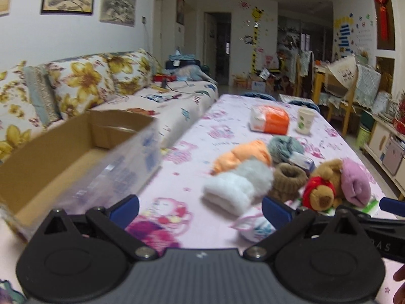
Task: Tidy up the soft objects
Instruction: 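Move the left tool toward the floral cloth bundle while the right tool approaches the pink knit hat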
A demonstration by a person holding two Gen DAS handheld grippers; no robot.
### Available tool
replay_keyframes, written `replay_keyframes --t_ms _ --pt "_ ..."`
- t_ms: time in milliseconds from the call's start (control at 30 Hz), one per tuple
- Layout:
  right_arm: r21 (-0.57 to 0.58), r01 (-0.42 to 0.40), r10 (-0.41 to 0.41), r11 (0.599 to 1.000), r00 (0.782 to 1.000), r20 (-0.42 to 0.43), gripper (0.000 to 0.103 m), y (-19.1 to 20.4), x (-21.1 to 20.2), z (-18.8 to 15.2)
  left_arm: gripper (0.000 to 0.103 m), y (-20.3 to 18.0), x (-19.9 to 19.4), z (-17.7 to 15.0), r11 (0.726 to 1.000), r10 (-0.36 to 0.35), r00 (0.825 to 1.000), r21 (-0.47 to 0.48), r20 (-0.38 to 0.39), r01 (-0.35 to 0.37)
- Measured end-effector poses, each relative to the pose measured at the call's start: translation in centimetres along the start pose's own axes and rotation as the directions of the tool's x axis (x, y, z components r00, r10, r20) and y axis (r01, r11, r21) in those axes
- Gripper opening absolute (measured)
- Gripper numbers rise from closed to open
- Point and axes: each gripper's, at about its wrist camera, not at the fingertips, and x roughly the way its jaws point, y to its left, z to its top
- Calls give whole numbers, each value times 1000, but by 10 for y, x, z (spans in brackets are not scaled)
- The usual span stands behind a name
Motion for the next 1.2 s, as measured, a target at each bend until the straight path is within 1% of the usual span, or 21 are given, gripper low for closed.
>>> replay_keyframes --t_ms 200,533,667,767,1067,1200 --pt "-66 -42 45 997 998 37 103 32 -23 -2 102 30 -27 4 998 56 998 -24 30 -55" --pt "-106 -70 79 992 993 86 103 49 -54 -4 102 61 -66 1 994 105 991 -26 81 -103" --pt "-125 -90 103 988 989 104 103 56 -66 -7 102 71 -76 -2 994 108 990 -34 87 -106" --pt "-148 -97 115 984 986 120 103 61 -71 -7 102 75 -82 -3 993 116 989 -31 94 -114" --pt "-196 -125 151 973 980 128 103 73 -79 -9 102 81 -90 -3 991 127 986 -47 105 -123" --pt "-210 -130 160 969 978 132 103 72 -81 -11 102 77 -89 -4 991 130 985 -30 109 -127"
